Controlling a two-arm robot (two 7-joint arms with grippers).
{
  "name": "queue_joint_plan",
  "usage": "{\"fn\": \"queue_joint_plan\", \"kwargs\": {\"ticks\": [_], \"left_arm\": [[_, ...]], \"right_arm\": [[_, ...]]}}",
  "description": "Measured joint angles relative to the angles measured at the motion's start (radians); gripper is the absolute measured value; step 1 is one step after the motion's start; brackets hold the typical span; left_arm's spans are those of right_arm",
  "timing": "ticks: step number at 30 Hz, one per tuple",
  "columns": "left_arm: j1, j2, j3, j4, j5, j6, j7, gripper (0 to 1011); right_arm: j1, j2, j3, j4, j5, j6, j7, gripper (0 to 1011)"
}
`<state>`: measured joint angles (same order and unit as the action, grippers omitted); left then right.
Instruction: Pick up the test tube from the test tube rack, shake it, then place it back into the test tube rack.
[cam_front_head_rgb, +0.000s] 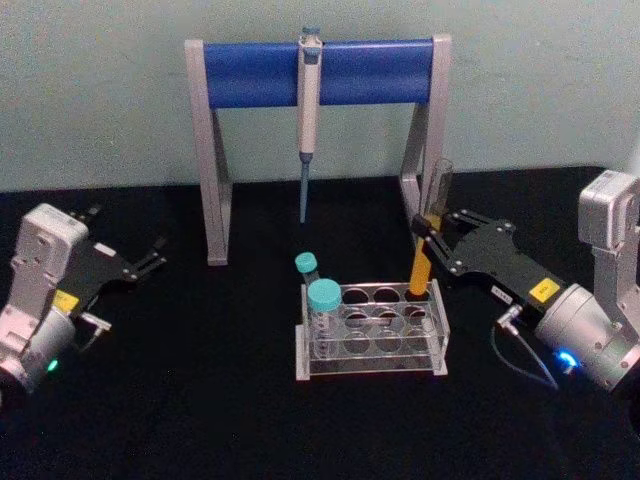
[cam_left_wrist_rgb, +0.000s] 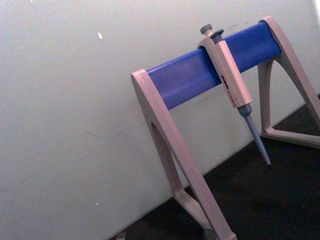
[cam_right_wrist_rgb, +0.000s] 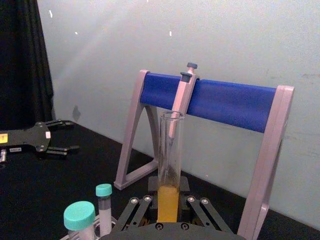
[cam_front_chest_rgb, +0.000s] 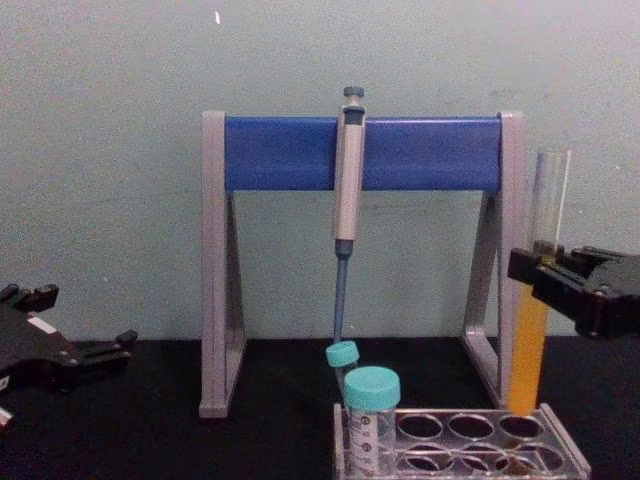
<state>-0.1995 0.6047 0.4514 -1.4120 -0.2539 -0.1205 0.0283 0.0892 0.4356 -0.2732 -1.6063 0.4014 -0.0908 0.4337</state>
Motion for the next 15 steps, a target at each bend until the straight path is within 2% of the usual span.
{"fn": "queue_joint_plan", "kwargs": {"ticks": [15], "left_arm": [[0.0,0.0,0.0,0.0,0.0,0.0,0.0,1001]], "right_arm": [[-0.01,0.002,0.001,0.002,0.002,-0.005,-0.003,234]]}}
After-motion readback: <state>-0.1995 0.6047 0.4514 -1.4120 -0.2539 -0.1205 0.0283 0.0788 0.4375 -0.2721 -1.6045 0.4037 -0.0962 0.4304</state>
